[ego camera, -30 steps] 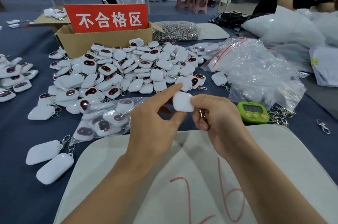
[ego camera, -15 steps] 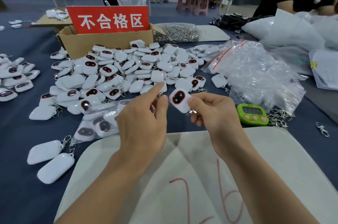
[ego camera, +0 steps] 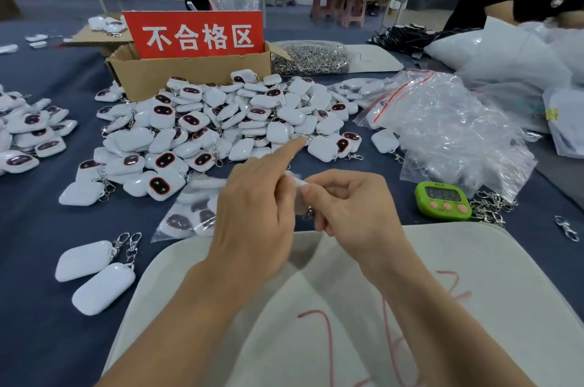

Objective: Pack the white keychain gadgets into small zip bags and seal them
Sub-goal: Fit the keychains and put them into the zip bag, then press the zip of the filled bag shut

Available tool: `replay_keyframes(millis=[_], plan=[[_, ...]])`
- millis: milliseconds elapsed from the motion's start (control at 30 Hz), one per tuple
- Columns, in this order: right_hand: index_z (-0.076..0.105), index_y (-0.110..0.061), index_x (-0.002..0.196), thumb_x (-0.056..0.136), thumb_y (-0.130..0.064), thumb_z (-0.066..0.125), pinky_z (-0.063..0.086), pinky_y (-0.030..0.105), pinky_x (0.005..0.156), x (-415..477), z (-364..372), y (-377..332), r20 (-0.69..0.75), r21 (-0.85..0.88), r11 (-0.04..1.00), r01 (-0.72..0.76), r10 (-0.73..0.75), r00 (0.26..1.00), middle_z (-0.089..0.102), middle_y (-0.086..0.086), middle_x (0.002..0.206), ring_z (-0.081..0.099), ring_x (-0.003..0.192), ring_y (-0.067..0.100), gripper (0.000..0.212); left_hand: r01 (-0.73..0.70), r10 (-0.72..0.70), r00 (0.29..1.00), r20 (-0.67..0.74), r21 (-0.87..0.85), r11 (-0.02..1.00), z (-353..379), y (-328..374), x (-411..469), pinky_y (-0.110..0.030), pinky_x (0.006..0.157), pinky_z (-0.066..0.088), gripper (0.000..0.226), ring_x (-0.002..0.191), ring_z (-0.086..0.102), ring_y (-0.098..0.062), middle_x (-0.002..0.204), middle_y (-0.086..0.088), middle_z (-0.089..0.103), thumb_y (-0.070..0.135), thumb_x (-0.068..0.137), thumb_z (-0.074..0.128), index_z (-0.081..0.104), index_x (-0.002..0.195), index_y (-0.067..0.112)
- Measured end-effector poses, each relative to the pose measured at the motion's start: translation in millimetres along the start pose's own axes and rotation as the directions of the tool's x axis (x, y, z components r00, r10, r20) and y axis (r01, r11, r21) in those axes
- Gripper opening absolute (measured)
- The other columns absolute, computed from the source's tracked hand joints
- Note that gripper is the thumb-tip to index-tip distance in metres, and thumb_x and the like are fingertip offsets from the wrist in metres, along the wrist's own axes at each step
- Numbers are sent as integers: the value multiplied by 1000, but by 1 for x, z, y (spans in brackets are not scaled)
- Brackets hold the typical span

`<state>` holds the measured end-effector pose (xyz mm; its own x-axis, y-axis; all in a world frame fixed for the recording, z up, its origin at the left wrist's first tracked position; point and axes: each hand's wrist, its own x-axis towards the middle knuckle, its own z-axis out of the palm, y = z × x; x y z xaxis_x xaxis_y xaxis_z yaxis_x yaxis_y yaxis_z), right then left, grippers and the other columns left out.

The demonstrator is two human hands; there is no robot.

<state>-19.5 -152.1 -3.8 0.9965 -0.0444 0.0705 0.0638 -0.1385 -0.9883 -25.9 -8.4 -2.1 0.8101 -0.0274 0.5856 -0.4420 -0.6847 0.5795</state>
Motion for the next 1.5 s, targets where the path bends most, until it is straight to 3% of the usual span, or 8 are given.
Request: replay_keyframes(millis=[167, 333, 467, 533, 700, 933, 1367, 1500], plan=[[72, -24, 65, 91, -44, 62, 37, 13, 48, -9, 9, 0, 62, -168, 977, 128, -120, 991, 55, -13, 48, 47, 46, -1, 35, -226, 221, 974, -58, -119, 967, 2, 8, -2, -16, 82, 40, 43, 84, 50, -9, 90, 14, 55, 11, 102, 50, 58, 142, 24], [72, -13, 78, 88, -29, 62, 36, 29, 51, 5, -24, -2, -277, -372, 892, 257, -371, 886, 50, 2, 56, 41, 52, 17, 21, -182, 162, 974, -158, -118, 976, 0, 3, 0, -12, 83, 39, 37, 85, 49, -2, 92, 14, 55, 18, 106, 47, 59, 141, 21], [73, -38, 118, 76, 0, 66, 50, 22, 70, 8, -31, 3, 119, -462, 848, 261, -232, 965, 72, -20, 88, 56, 63, 7, 57, -207, 190, 972, -138, -122, 971, 2, 3, 0, -14, 81, 40, 35, 84, 48, 1, 92, 14, 53, 17, 106, 49, 61, 139, 20], [76, -38, 109, 76, -7, 69, 51, 23, 65, 5, -23, 3, 234, -390, 880, 272, -190, 953, 75, -12, 83, 58, 57, 5, 46, -196, 176, 975, -134, -154, 968, 1, 3, 0, -14, 81, 40, 36, 85, 50, 0, 91, 13, 56, 16, 105, 51, 61, 139, 22], [83, -21, 74, 79, -8, 83, 49, 28, 59, 7, -22, -5, -73, -120, 958, 261, -270, 960, 75, -3, 65, 59, 56, 8, 14, -119, 73, 984, -163, -292, 949, -10, 3, 3, -11, 82, 42, 41, 86, 59, -9, 90, 14, 60, 30, 99, 62, 61, 139, 23], [79, -14, 79, 81, -9, 79, 40, 18, 47, 7, -36, -13, -303, 165, 944, 286, -228, 926, 65, 0, 56, 48, 46, 10, 5, -2, -45, 992, -121, -360, 933, -11, -2, 2, -15, 78, 47, 40, 77, 62, -10, 82, 18, 65, 15, 83, 69, 70, 115, 39], [75, -17, 72, 79, -4, 76, 38, 22, 46, 7, -46, -24, -317, 188, 902, 389, -319, 893, 59, 1, 51, 43, 42, 14, 15, -88, -47, 953, -300, -421, 903, -25, 0, 20, -12, 76, 47, 21, 77, 64, -1, 85, 24, 72, 20, 88, 75, 72, 89, 41], [76, -17, 71, 82, -8, 76, 36, 22, 46, 5, -44, -25, -216, 234, 908, 348, -301, 929, 60, 0, 52, 41, 44, 16, 15, 25, -174, 956, -238, -522, 852, -21, -3, 20, -18, 78, 50, 24, 80, 66, -4, 84, 19, 74, 15, 89, 75, 72, 88, 39]])
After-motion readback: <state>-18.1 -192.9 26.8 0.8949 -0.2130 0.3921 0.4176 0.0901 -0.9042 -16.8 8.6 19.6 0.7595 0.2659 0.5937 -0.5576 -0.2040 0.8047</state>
